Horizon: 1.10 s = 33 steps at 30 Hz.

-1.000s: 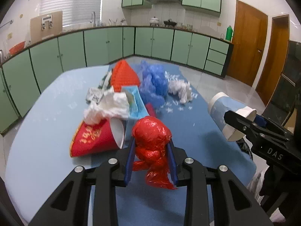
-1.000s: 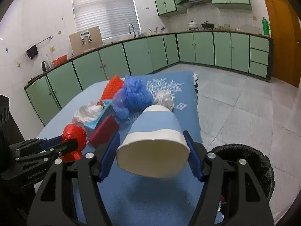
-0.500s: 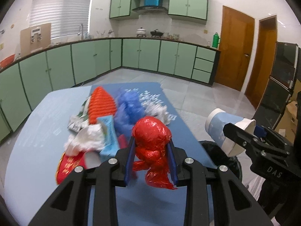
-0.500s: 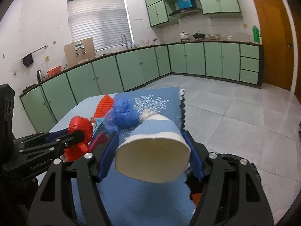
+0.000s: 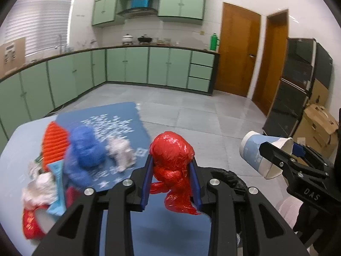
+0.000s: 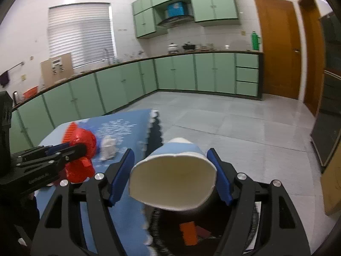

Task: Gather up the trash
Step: 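Carry the red bag and white-blue cup to the bin and release both, then grasp the white tissue with the left gripper while the right grasps the blue plastic bag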

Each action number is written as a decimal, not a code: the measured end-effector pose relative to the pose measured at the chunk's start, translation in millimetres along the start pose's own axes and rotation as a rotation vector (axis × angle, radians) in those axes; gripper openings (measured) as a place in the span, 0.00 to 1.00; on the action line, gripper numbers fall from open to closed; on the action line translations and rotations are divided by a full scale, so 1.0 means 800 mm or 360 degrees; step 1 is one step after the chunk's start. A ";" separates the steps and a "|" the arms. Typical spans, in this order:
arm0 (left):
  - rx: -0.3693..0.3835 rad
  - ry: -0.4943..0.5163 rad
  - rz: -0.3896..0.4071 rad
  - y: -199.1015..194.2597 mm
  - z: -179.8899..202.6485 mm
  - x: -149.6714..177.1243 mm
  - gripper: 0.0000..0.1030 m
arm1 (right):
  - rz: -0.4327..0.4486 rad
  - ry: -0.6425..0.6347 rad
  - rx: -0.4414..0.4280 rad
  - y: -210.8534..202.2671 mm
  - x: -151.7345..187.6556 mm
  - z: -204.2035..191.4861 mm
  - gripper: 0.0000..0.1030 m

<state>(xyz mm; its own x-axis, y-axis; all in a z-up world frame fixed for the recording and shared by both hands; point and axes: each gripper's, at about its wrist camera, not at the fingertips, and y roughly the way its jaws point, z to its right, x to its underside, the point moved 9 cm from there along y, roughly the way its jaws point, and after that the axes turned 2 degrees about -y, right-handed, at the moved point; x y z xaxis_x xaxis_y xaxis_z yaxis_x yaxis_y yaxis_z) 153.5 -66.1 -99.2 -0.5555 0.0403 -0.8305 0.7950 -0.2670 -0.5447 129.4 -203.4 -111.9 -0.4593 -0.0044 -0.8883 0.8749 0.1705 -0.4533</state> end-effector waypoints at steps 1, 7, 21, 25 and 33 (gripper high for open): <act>0.0019 0.0015 -0.0002 0.007 0.009 -0.002 0.31 | -0.0002 0.0008 0.0017 0.001 0.002 0.009 0.67; 0.0103 0.0045 -0.0048 0.046 0.046 -0.007 0.32 | -0.0048 0.0047 0.0097 0.017 0.023 0.058 0.65; 0.0191 0.0091 -0.0165 0.092 0.088 0.001 0.76 | -0.0052 0.0195 0.0286 0.016 0.044 0.124 0.90; 0.0174 0.0047 -0.0144 0.084 0.073 -0.008 0.80 | -0.0041 0.0223 0.0297 0.014 0.038 0.125 0.92; 0.0065 -0.0060 -0.0066 0.049 0.013 -0.023 0.84 | -0.0060 0.0212 0.0230 0.019 0.025 0.088 0.95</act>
<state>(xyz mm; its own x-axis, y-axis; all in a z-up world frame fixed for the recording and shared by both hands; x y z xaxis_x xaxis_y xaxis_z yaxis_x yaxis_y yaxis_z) 192.5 -87.3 -103.8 -0.5971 0.0158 -0.8020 0.7611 -0.3047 -0.5726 144.5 -270.5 -141.7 -0.5000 0.1238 -0.8571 0.8652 0.0294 -0.5005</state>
